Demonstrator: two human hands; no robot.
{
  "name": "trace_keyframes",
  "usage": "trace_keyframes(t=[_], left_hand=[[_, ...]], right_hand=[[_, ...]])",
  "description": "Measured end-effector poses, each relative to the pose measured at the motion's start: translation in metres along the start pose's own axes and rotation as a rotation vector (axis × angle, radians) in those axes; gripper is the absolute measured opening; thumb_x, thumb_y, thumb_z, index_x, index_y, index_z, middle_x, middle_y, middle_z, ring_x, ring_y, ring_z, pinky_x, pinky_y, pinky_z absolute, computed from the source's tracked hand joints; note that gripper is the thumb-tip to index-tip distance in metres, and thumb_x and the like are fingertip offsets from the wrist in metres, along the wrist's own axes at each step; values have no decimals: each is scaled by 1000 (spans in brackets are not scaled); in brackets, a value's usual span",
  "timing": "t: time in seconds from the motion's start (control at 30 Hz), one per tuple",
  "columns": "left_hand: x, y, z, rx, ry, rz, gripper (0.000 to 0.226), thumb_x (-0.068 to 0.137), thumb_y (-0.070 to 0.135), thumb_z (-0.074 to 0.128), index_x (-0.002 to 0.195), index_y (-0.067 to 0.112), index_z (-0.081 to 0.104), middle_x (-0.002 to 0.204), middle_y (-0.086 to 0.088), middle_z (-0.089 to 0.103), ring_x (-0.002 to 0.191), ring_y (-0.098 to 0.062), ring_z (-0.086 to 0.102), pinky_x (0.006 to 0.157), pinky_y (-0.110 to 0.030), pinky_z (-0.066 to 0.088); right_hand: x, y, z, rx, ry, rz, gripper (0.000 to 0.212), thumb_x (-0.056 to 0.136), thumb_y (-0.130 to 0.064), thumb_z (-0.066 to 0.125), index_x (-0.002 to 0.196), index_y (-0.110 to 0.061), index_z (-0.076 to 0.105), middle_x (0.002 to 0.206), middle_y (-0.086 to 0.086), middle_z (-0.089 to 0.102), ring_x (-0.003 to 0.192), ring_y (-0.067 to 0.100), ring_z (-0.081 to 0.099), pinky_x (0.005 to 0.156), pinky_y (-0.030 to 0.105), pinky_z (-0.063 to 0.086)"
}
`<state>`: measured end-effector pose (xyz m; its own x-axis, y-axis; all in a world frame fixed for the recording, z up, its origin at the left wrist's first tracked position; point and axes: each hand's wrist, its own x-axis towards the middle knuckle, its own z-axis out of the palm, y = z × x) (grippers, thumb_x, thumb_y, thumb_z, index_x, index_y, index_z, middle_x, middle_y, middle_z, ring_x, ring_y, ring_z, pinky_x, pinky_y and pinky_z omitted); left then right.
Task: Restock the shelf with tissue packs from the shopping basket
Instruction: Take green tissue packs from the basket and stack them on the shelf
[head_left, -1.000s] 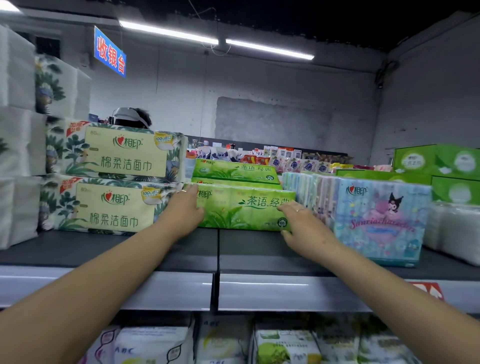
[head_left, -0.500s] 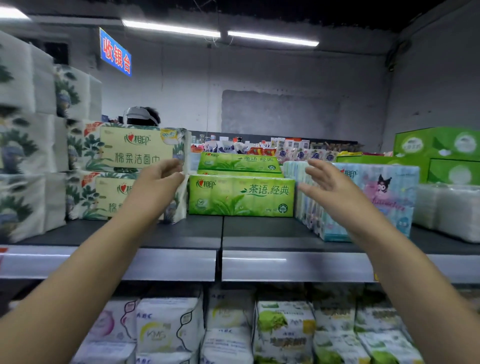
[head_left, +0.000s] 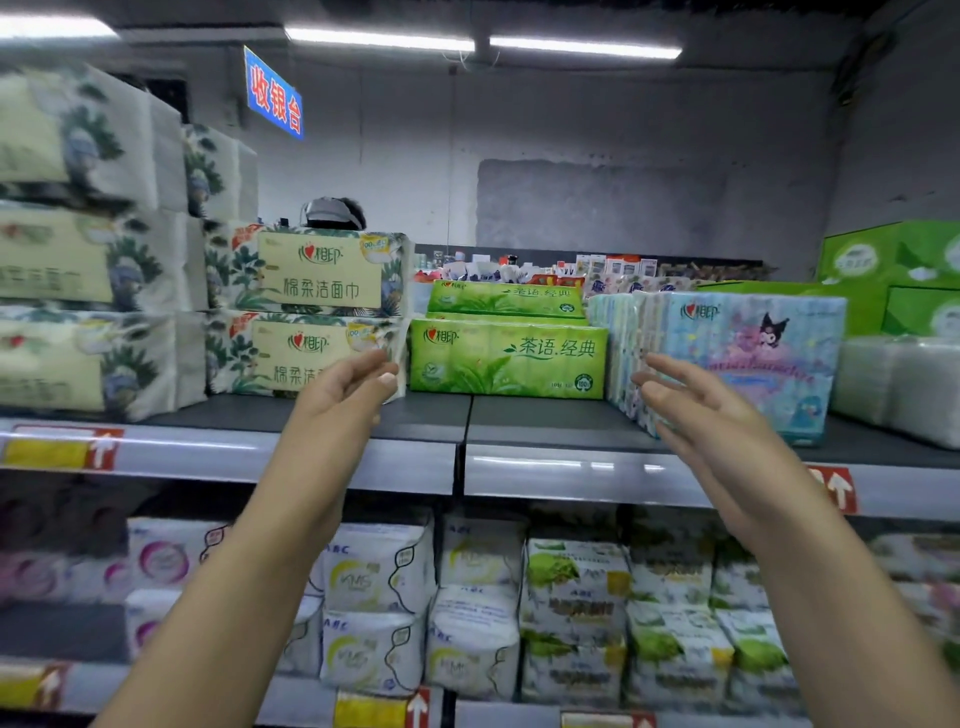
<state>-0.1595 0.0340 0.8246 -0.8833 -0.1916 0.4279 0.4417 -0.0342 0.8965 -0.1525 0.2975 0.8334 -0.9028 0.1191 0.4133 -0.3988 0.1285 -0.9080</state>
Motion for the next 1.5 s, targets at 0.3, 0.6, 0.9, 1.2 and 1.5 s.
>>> trace_keyframes(t=[0.3,0.6,0.9,1.2,1.5], left_hand=[[-48,-8,2,-79,68,-87,19,95,17,51,107,25,64,107,9,71,108,-5,63,99,-30,45],[-76,-34,5,-165,142,-172,22,95,14,52,111,20,65,109,5,72,108,-9,65,99,-33,46],[-92,-49,-48,-137,66,-212,21,97,19,48,106,25,66,111,6,71,108,-8,65,103,-36,44],[-110,-82,-146,-64,14,-311,23,99,20,43,102,28,64,115,6,68,111,-8,63,103,-37,44],[-129,-126,-193,-88,-32,-502,18,98,17,47,98,24,64,111,3,69,108,-10,64,104,-37,44]], right_hand=[[-50,12,5,90,-45,9,25,92,-28,57,115,-35,62,120,-18,65,117,0,55,107,33,39],[-64,38,2,207,-31,117,30,83,-31,58,112,-31,65,116,-14,68,116,6,58,108,37,39],[-95,50,50,158,8,192,21,91,-25,57,109,-27,67,112,-9,70,112,7,61,107,36,41],[-160,77,130,157,126,356,17,96,-25,53,107,-28,65,113,-9,69,111,6,62,104,36,43],[-213,100,177,17,153,488,18,97,-26,51,108,-25,65,115,-9,67,110,5,61,104,34,42]])
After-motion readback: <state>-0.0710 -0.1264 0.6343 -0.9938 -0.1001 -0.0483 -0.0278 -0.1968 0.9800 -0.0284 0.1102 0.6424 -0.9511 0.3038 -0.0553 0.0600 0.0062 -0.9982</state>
